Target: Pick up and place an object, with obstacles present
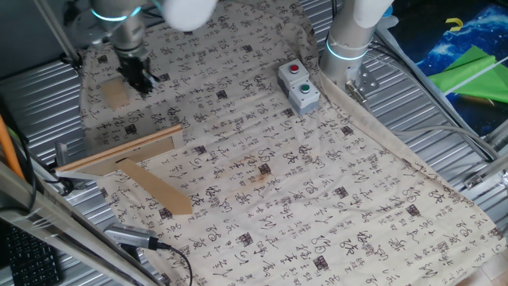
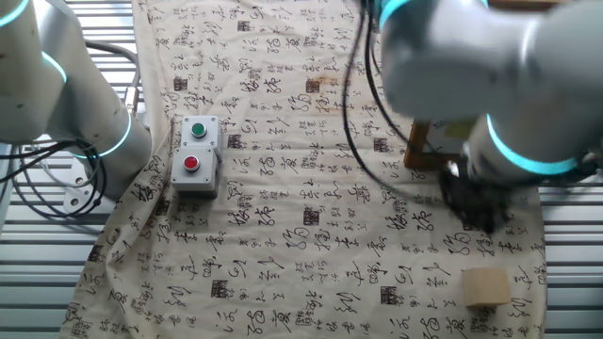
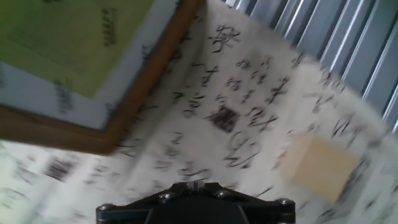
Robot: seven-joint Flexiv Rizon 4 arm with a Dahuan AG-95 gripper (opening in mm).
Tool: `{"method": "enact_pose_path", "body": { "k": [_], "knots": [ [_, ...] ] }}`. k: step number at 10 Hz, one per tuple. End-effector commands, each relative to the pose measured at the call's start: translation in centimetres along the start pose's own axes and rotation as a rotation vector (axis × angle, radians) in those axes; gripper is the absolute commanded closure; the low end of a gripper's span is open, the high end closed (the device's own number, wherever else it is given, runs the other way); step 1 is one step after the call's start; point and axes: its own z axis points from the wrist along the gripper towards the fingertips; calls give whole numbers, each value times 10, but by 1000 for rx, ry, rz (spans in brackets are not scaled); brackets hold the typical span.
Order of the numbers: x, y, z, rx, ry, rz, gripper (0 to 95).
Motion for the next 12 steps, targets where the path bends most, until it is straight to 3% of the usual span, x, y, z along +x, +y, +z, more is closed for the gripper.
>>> {"method": "enact_pose_path", "body": {
  "k": [1,5,9,10,11,12],
  "knots": [
    [7,-42,14,25,10,-242,950],
    [2,-44,11,35,34,-263,950],
    [3,-44,10,36,33,-279,950],
    [3,-44,10,29,29,-310,950],
    [3,-44,10,-15,-4,-364,950],
    [3,-44,10,-21,-4,-354,950]
  ]
}}
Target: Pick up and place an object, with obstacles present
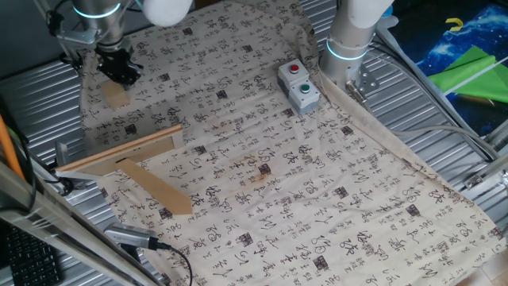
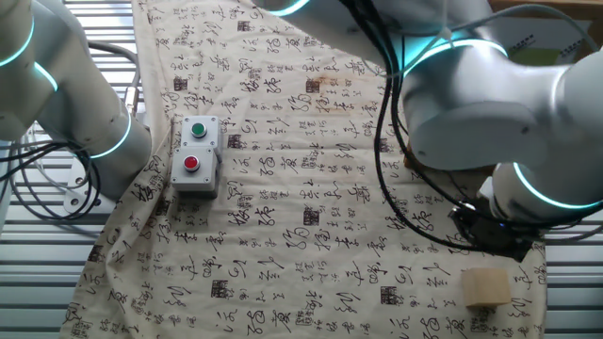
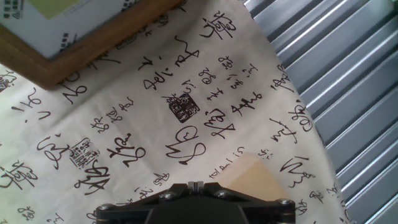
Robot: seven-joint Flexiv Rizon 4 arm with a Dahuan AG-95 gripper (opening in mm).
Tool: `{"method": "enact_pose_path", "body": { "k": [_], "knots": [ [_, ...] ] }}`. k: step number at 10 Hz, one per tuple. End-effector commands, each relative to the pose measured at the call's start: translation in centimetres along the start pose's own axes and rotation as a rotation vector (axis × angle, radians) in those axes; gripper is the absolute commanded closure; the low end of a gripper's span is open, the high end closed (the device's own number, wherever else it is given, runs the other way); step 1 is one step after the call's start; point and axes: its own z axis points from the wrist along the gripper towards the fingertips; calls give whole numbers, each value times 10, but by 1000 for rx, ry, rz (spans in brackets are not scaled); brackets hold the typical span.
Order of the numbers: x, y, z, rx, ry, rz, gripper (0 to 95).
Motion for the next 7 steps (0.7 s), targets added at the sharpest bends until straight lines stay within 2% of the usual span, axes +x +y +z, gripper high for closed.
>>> {"method": "enact_pose_path", "body": {
  "k": [1,2,5,6,7],
  "knots": [
    [-1,0,0,-51,-23,-64,950],
    [-1,0,0,-63,3,-2,950],
    [-1,0,0,-65,31,114,950],
    [-1,0,0,-60,36,169,950],
    [-1,0,0,-55,28,176,950]
  ]
}}
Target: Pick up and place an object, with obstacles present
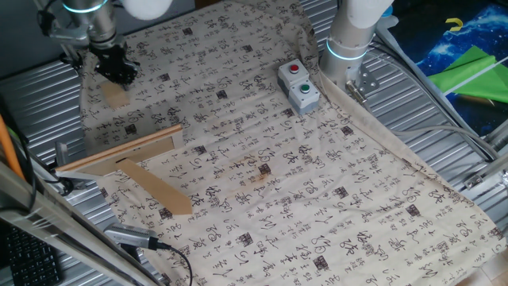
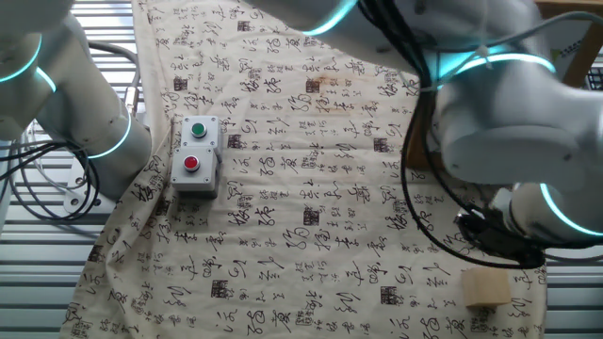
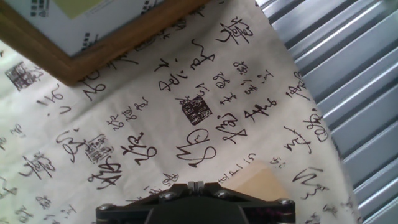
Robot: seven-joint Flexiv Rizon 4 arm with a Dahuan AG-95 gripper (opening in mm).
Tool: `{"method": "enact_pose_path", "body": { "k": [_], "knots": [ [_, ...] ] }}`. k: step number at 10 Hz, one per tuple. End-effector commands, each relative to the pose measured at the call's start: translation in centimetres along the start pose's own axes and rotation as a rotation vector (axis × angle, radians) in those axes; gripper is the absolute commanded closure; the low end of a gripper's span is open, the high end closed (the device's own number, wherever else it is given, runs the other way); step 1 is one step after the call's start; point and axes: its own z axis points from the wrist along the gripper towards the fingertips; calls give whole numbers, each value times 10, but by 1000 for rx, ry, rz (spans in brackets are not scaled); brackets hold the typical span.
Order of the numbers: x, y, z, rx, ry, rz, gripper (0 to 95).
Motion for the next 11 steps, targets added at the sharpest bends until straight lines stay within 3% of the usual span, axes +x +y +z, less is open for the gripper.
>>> {"method": "enact_pose_path", "body": {
  "k": [1,11],
  "knots": [
    [0,0,0,61,29,210,950],
    [0,-4,4,96,40,283,950]
  ]
}}
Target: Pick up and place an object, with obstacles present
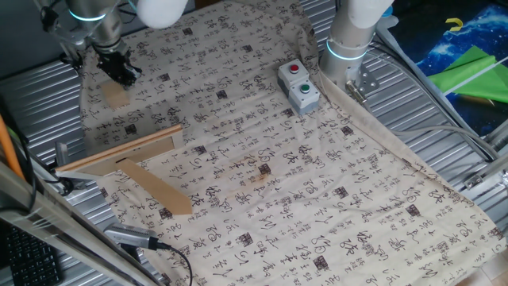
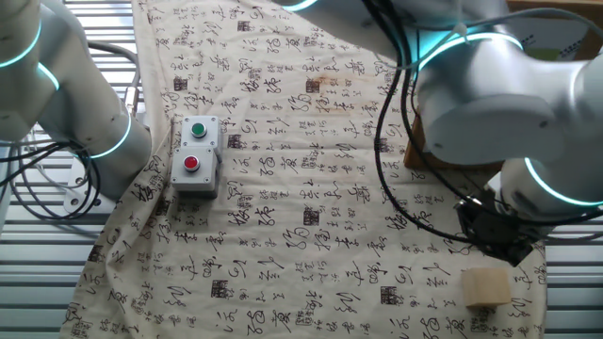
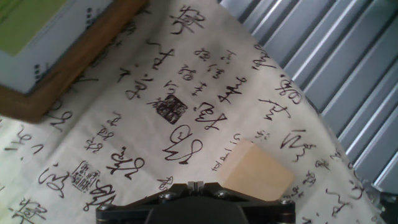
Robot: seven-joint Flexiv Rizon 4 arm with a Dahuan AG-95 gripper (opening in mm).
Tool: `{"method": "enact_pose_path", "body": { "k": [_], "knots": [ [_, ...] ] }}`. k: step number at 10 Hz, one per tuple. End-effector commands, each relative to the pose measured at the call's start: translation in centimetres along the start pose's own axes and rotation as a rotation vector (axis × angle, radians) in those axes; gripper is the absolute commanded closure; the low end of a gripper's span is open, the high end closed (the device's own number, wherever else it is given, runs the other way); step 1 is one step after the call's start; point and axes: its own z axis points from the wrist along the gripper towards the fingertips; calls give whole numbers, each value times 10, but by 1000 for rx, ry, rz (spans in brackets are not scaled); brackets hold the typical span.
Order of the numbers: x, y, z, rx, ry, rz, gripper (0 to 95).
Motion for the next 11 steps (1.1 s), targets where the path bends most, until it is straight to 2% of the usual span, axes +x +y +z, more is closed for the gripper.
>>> {"method": "enact_pose_path", "body": {
  "k": [1,4,7,9,11],
  "knots": [
    [-1,-4,4,1,-4,7,950],
    [-7,-14,10,3,-9,27,950],
    [-11,-31,8,-2,-7,-6,950],
    [-6,-43,10,4,-9,-83,950],
    [-1,-52,11,27,-1,-225,950]
  ]
}}
